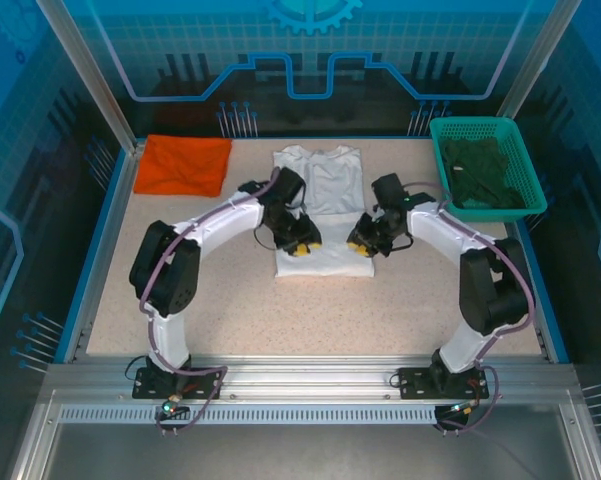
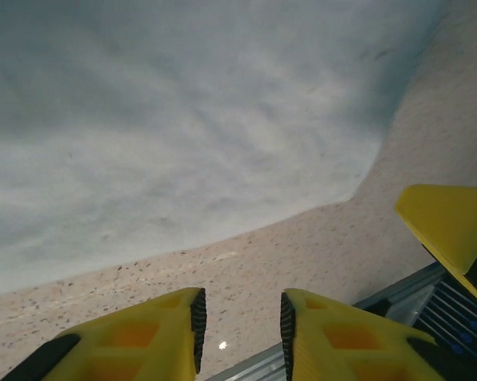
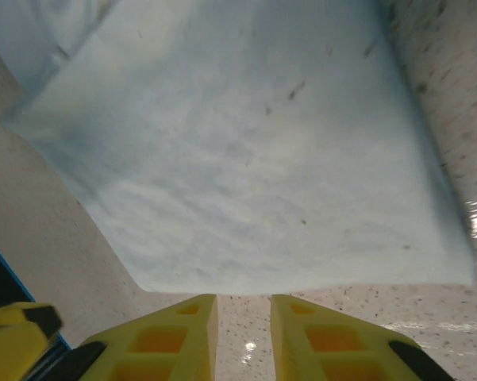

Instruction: Fold and stack the t-shirts

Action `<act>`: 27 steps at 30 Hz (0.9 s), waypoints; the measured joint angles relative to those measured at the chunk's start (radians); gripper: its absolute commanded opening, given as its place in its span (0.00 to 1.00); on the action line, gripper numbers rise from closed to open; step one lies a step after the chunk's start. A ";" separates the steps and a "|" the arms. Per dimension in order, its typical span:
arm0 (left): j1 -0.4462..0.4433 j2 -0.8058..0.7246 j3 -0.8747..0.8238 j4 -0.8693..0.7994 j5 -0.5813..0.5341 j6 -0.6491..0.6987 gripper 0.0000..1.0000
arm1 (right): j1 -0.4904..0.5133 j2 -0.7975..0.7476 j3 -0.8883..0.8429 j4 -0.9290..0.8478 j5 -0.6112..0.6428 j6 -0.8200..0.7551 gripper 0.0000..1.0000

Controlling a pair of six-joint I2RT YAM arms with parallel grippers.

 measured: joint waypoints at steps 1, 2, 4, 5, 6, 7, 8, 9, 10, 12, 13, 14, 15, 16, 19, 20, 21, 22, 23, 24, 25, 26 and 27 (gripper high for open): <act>-0.007 0.014 -0.022 0.012 -0.002 -0.003 0.32 | 0.006 0.019 -0.021 0.014 0.002 0.000 0.23; -0.008 0.032 -0.037 0.023 -0.010 -0.003 0.32 | 0.008 0.040 -0.039 0.026 0.005 0.000 0.23; -0.007 0.062 -0.054 0.042 -0.034 0.002 0.32 | 0.006 0.073 -0.063 0.045 0.009 -0.001 0.22; -0.005 0.077 -0.066 0.048 -0.048 0.006 0.31 | 0.006 0.090 -0.079 0.058 0.009 -0.001 0.22; -0.004 0.085 -0.079 0.051 -0.061 0.013 0.31 | 0.007 0.101 -0.093 0.066 0.009 -0.005 0.22; -0.003 0.090 -0.095 0.052 -0.076 0.026 0.31 | 0.007 0.108 -0.107 0.073 0.000 -0.008 0.22; -0.003 0.090 -0.115 0.054 -0.080 0.038 0.32 | 0.007 0.105 -0.112 0.080 -0.005 -0.012 0.22; -0.002 0.083 -0.129 0.060 -0.080 0.049 0.32 | 0.009 0.098 -0.120 0.091 -0.008 -0.016 0.22; -0.003 0.066 -0.149 0.075 -0.084 0.061 0.32 | 0.013 0.091 -0.137 0.106 -0.012 -0.017 0.22; -0.006 0.030 -0.200 0.090 -0.097 0.082 0.32 | 0.025 0.068 -0.172 0.127 -0.022 -0.020 0.22; -0.007 0.002 -0.241 0.096 -0.099 0.091 0.32 | 0.039 0.049 -0.197 0.136 -0.026 -0.023 0.23; -0.008 -0.026 -0.276 0.096 -0.103 0.101 0.33 | 0.057 0.029 -0.225 0.145 -0.030 -0.024 0.23; -0.008 -0.052 -0.309 0.094 -0.105 0.109 0.33 | 0.076 0.009 -0.251 0.150 -0.036 -0.024 0.23; -0.010 -0.080 -0.346 0.089 -0.106 0.116 0.33 | 0.095 -0.009 -0.274 0.151 -0.042 -0.026 0.23; -0.016 -0.176 -0.461 0.075 -0.109 0.123 0.33 | 0.150 -0.069 -0.349 0.168 -0.053 -0.026 0.24; -0.017 -0.203 -0.493 0.067 -0.109 0.126 0.34 | 0.167 -0.089 -0.371 0.170 -0.056 -0.023 0.25; -0.017 -0.224 -0.517 0.059 -0.109 0.126 0.35 | 0.184 -0.106 -0.389 0.172 -0.060 -0.020 0.25; -0.018 -0.258 -0.550 0.047 -0.109 0.126 0.36 | 0.202 -0.123 -0.403 0.171 -0.060 -0.017 0.27; -0.018 -0.282 -0.571 0.034 -0.110 0.126 0.37 | 0.219 -0.137 -0.413 0.166 -0.058 -0.015 0.30; -0.018 -0.305 -0.587 0.013 -0.115 0.126 0.38 | 0.238 -0.151 -0.419 0.156 -0.050 -0.013 0.32; -0.018 -0.331 -0.596 -0.018 -0.122 0.127 0.39 | 0.253 -0.166 -0.422 0.141 -0.041 -0.009 0.33; -0.018 -0.352 -0.595 -0.045 -0.128 0.131 0.40 | 0.265 -0.183 -0.425 0.122 -0.029 -0.008 0.33; -0.018 -0.370 -0.588 -0.067 -0.137 0.136 0.40 | 0.270 -0.201 -0.425 0.098 -0.017 -0.007 0.34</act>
